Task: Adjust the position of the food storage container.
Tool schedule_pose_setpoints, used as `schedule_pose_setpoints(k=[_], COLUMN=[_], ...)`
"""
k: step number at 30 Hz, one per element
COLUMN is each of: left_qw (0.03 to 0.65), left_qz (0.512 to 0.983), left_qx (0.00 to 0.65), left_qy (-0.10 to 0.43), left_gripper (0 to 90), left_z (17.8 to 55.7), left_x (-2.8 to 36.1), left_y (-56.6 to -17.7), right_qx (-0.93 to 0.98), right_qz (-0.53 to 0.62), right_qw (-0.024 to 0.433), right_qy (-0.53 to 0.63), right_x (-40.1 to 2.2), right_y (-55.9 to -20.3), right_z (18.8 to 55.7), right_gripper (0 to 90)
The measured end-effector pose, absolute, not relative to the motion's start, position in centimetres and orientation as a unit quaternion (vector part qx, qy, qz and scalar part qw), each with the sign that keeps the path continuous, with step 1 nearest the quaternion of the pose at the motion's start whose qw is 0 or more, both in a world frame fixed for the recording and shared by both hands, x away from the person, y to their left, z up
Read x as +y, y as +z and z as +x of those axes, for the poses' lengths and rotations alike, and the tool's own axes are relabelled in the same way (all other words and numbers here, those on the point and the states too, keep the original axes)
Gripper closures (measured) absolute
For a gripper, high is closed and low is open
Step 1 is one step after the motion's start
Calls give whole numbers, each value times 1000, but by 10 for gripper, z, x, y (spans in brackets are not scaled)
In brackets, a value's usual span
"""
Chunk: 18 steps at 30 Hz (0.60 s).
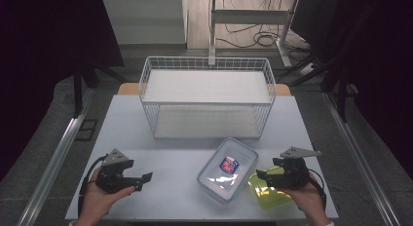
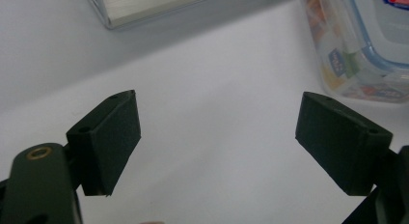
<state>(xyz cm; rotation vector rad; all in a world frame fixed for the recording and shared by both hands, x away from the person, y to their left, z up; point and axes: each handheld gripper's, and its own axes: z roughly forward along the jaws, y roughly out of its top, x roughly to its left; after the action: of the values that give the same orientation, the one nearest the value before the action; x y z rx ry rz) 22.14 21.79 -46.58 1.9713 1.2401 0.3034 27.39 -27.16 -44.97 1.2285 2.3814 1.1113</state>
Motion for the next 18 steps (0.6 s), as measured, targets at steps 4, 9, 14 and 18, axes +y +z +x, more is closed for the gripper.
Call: schedule_pose_setpoints(k=[4, 9, 14, 18], left_qw=[392, 391, 391, 397], left_qz=[771, 775, 778, 782], left_qx=[488, 482, 478, 467], left_qy=[120, 118, 119, 116], left_gripper=[152, 148, 144, 143], left_z=[221, 221, 214, 217], left_x=[219, 217, 216, 206], left_y=[-464, -464, -462, -456], right_qx=[814, 818, 821, 823], right_qz=[413, 404, 396, 393], right_qw=[116, 110, 110, 109], right_qy=[390, 394, 396, 394], right_x=[-271, -271, -270, -272], right_y=[-446, -444, -439, -437], right_z=[274, 270, 265, 258], right_gripper=[218, 294, 348, 453])
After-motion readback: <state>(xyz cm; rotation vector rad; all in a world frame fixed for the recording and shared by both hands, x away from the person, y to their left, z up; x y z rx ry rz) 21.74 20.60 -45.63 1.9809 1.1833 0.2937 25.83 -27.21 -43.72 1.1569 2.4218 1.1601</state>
